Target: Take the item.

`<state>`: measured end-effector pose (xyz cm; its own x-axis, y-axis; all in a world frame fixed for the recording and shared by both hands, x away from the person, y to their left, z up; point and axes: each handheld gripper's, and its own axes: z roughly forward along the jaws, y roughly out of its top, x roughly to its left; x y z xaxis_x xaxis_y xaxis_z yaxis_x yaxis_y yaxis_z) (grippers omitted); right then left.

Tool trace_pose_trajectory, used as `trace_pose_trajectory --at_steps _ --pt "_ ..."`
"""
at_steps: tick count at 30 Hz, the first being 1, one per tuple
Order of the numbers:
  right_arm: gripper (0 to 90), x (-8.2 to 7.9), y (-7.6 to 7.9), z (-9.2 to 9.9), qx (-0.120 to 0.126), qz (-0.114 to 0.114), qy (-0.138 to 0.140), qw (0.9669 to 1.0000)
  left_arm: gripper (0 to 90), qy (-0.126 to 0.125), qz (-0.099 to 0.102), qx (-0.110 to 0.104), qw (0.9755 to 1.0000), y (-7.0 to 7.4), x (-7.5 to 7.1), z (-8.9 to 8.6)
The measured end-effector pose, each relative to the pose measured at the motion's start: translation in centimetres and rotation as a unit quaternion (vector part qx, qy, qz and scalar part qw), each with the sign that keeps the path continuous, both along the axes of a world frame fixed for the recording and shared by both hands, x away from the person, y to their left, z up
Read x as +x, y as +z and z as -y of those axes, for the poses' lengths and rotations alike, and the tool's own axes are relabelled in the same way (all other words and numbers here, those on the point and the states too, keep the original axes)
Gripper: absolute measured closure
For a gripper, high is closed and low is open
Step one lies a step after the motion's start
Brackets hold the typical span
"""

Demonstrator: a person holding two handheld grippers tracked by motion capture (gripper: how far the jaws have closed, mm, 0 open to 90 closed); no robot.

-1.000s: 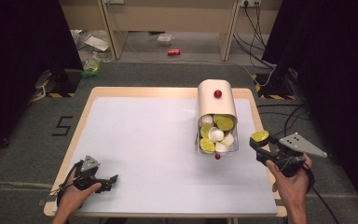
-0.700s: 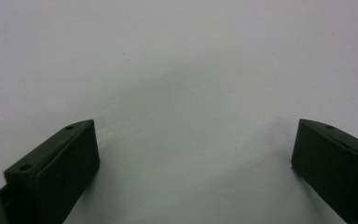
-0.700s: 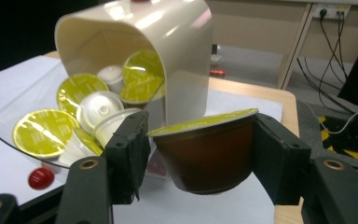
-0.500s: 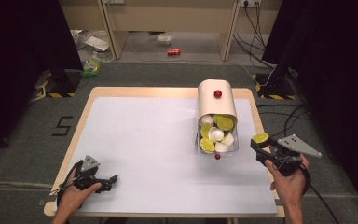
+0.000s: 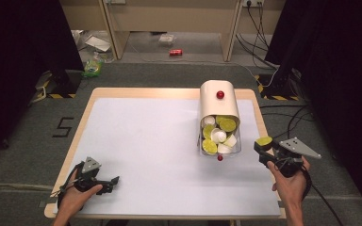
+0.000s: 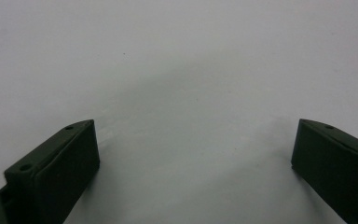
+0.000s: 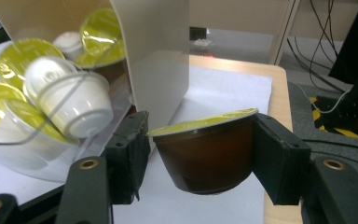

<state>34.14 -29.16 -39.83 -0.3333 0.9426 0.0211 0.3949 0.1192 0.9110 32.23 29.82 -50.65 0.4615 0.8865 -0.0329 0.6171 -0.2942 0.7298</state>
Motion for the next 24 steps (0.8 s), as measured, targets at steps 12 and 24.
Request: trace_pose_trajectory --at_steps 12,24 --pt "41.1 0.7 -2.0 0.4 -0.002 -0.016 -0.011 0.9998 0.0 0.0 0.0 0.0 1.0 0.0 0.0 0.0" --pt "41.0 1.3 -3.6 0.1 -0.005 -0.032 -0.013 0.9994 0.0 0.0 0.0 0.0 1.0 0.0 0.0 0.0"
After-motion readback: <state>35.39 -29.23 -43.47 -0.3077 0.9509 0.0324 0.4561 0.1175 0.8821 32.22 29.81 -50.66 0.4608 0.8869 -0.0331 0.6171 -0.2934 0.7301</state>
